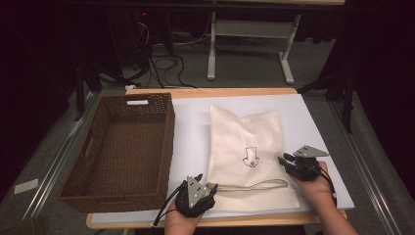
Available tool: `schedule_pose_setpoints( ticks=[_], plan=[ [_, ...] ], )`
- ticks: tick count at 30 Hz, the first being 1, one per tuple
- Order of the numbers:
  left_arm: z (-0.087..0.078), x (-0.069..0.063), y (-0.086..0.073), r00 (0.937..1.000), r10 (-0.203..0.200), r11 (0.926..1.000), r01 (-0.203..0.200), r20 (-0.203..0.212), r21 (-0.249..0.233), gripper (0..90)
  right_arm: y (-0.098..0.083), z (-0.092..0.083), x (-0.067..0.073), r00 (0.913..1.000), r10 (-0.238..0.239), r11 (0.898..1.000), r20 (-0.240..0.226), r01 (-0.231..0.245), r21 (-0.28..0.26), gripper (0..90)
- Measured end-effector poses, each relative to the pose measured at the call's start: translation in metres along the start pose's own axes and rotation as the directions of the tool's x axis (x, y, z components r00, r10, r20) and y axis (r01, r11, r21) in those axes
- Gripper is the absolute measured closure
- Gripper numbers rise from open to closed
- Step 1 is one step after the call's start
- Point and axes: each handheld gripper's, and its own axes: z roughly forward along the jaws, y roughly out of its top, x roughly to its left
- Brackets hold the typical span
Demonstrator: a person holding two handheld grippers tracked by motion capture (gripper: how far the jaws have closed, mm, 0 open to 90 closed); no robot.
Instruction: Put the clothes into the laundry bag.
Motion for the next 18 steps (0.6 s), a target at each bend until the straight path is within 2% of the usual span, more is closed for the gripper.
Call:
schedule_pose_setpoints(
  ticks=[4, 8, 10, 11, 12, 13, 14, 15, 16, 18],
  plan=[
    [-0.005, 0.001, 0.004, 1.0, 0.0, 0.9997, 0.0, -0.005, -0.024, 28.0, -0.003, -0.018, -0.001, 0.9993, 0.036, 0.997, -0.008, -0.036, -0.061, 57.9],
    [-0.009, 0.002, 0.006, 1.0, -0.004, 0.9993, 0.004, -0.006, -0.037, 18.6, -0.01, -0.044, -0.001, 0.9988, 0.048, 0.99, 0.006, -0.047, -0.133, 42.5],
    [-0.014, 0.004, 0.009, 0.9994, -0.01, 0.9989, 0.011, 0.034, -0.044, 14.5, -0.014, -0.058, -0.001, 0.9983, 0.055, 0.984, 0.015, -0.052, -0.173, 33.0],
    [-0.014, 0.004, 0.009, 0.9994, -0.01, 0.9989, 0.011, 0.034, -0.044, 11.7, -0.014, -0.058, -0.001, 0.9983, 0.055, 0.984, 0.015, -0.052, -0.173, 33.0],
    [-0.015, 0.004, 0.009, 0.9988, -0.016, 0.999, 0.017, 0.046, -0.04, 11.7, -0.017, -0.065, -0.001, 0.9979, 0.062, 0.98, 0.017, -0.058, -0.189, 28.1],
    [-0.017, 0.003, 0.011, 0.9985, 0.001, 0.9996, 0.0, 0.054, -0.027, 3.6, -0.022, -0.079, -0.001, 0.997, 0.076, 0.974, 0.014, -0.071, -0.217, 19.0],
    [-0.017, 0.003, 0.011, 0.9985, 0.001, 0.9996, 0.0, 0.054, -0.027, 0.5, -0.022, -0.079, -0.001, 0.997, 0.076, 0.974, 0.014, -0.071, -0.217, 19.0],
    [-0.019, 0.002, 0.011, 0.9986, 0.014, 0.9997, -0.013, 0.051, -0.019, 0.0, -0.027, -0.089, 0.002, 0.9968, 0.078, 0.968, 0.02, -0.071, -0.24, 6.7],
    [-0.021, 0.001, 0.011, 0.9985, 0.02, 0.9996, -0.019, 0.051, -0.022, 0.0, -0.03, -0.093, 0.005, 0.997, 0.069, 0.969, 0.036, -0.058, -0.24, 0.9],
    [-0.026, -0.001, 0.011, 0.9979, 0.023, 0.9996, -0.022, 0.061, -0.018, 0.0, -0.032, -0.097, 0.007, 0.997, 0.063, 0.968, 0.045, -0.05, -0.247, 0.3]
  ],
)
